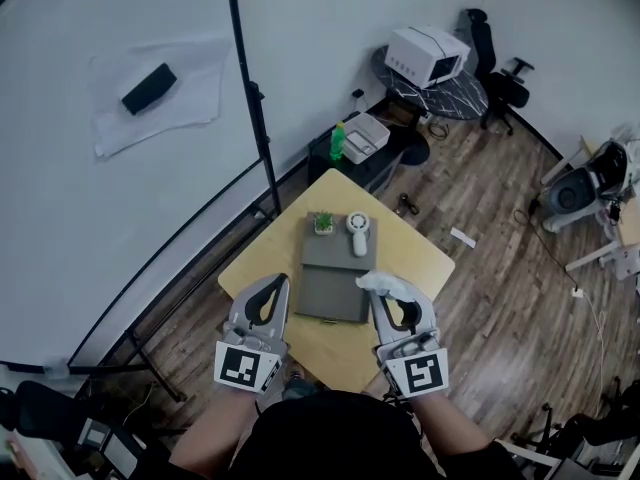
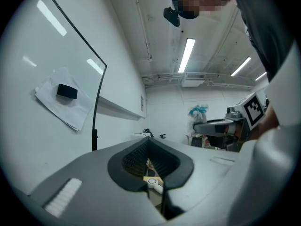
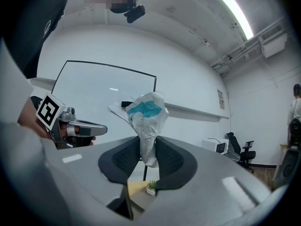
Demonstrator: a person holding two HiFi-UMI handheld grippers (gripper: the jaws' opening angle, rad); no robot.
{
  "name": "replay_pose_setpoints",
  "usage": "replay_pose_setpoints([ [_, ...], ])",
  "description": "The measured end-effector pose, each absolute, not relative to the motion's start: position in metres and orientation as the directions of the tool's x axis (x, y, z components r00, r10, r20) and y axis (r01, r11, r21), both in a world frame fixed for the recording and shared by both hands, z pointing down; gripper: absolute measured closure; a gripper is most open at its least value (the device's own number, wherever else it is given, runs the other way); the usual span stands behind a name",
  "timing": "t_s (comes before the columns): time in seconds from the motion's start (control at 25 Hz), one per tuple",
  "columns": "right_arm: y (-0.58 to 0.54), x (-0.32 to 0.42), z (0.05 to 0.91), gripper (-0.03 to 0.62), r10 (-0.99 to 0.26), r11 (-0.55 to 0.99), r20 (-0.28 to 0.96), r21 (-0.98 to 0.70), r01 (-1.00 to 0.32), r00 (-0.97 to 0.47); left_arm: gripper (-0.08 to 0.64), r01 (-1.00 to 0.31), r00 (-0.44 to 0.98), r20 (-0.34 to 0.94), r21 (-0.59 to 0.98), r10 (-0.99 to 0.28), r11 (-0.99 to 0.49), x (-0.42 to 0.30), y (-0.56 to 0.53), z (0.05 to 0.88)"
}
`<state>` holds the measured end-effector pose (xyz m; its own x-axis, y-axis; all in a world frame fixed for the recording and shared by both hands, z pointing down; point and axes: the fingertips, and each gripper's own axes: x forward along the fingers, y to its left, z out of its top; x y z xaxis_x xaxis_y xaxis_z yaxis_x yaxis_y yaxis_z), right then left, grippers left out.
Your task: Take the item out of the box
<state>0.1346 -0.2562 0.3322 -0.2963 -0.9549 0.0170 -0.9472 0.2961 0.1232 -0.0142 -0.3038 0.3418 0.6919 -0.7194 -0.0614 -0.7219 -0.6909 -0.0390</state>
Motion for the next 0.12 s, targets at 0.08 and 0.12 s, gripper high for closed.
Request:
replay_pose_setpoints([
  [0.08, -0.2547, 0.1346, 0.3328, 0.494, -0.955, 0.296, 0.017, 0.127, -0.947, -0.297, 0.560, -0.724, 0.690, -0.058, -0.038, -0.722, -0.689, -0.0147, -0.3021, 0.3441],
  [0.12, -0.2539, 0.1346, 0.3331, 0.494, -0.955, 0.297, 0.016, 0.128, -0.946, -0.297, 0.560, -0.725, 0.688, -0.056, -0.038, -0.723, -0.687, -0.0149, -0.3012, 0.3452],
])
